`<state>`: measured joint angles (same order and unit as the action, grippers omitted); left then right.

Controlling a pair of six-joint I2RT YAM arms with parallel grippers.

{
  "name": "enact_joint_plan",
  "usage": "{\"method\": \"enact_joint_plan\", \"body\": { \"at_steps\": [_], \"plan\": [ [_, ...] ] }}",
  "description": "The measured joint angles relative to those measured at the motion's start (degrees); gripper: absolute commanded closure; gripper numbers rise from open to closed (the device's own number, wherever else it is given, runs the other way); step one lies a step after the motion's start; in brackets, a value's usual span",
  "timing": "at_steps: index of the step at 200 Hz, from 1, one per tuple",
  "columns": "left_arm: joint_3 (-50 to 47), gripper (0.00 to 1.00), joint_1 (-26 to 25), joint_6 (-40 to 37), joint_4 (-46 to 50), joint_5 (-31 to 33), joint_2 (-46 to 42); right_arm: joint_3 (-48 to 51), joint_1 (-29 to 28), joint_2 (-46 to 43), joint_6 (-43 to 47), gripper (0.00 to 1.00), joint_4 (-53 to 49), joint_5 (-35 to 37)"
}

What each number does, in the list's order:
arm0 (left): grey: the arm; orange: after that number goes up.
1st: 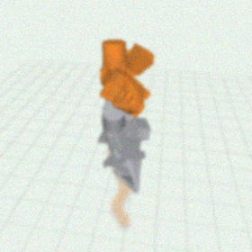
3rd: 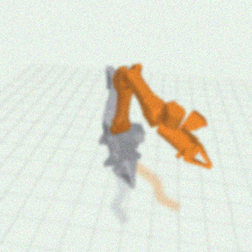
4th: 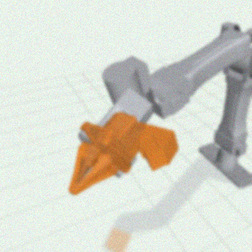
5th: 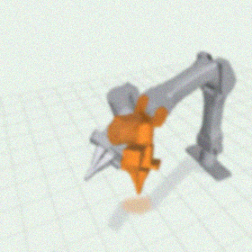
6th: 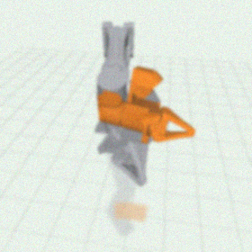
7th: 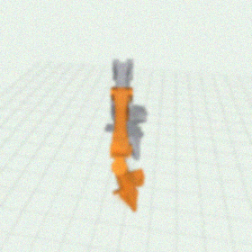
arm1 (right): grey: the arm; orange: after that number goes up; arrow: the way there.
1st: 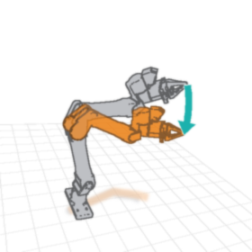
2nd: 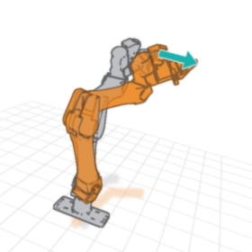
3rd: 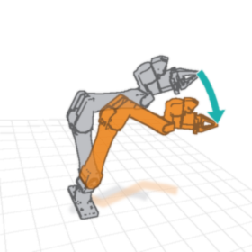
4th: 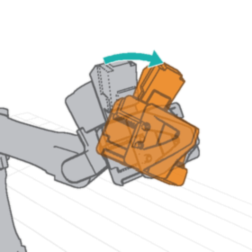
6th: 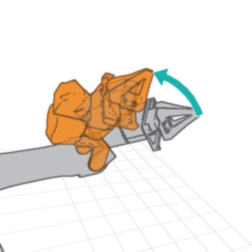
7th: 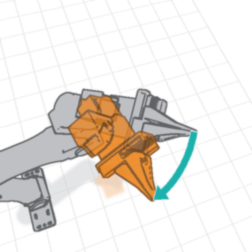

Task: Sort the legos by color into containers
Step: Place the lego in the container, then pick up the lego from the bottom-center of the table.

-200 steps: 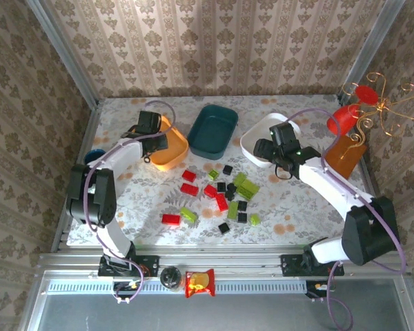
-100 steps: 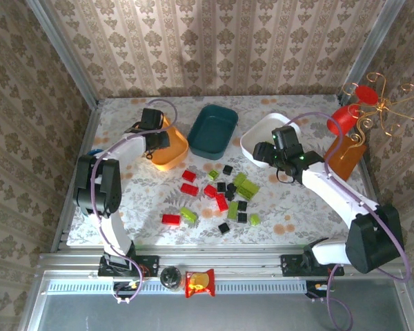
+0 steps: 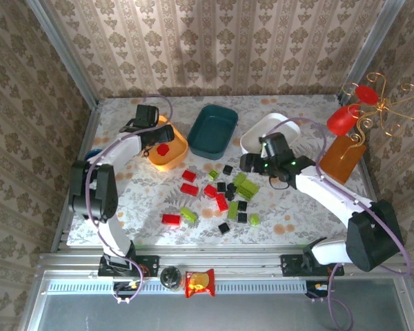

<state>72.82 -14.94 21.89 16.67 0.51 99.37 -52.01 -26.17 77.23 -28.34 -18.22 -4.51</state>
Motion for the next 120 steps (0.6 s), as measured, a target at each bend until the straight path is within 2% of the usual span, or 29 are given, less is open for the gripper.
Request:
{"method": "enact_joint_plan", "body": {
  "at_steps": [17, 65, 98, 120],
  "plan": [
    [-3.4, 0.0, -0.4, 0.7, -0.7, -1.4, -7.3, 0.0, -6.7, 0.7, 2.0, 0.22, -0.4, -1.9],
    [-15.9, 0.0, -4.2, 1.7, -3.4, -3.9, -26.9, 2.4, -25.0, 4.0, 4.9, 0.29, -4.0, -3.6],
    [-23.4, 0.0, -5.5, 2.6, -1.9, -4.2, -35.6, 5.3, -29.8, 5.1, 5.0, 0.3, -7.8, -3.4],
    [-25.4, 0.0, -5.8, 3.0, -0.8, -4.2, -38.6, 5.2, -31.8, 6.1, 5.5, 0.35, -9.2, -2.6]
  ]
}}
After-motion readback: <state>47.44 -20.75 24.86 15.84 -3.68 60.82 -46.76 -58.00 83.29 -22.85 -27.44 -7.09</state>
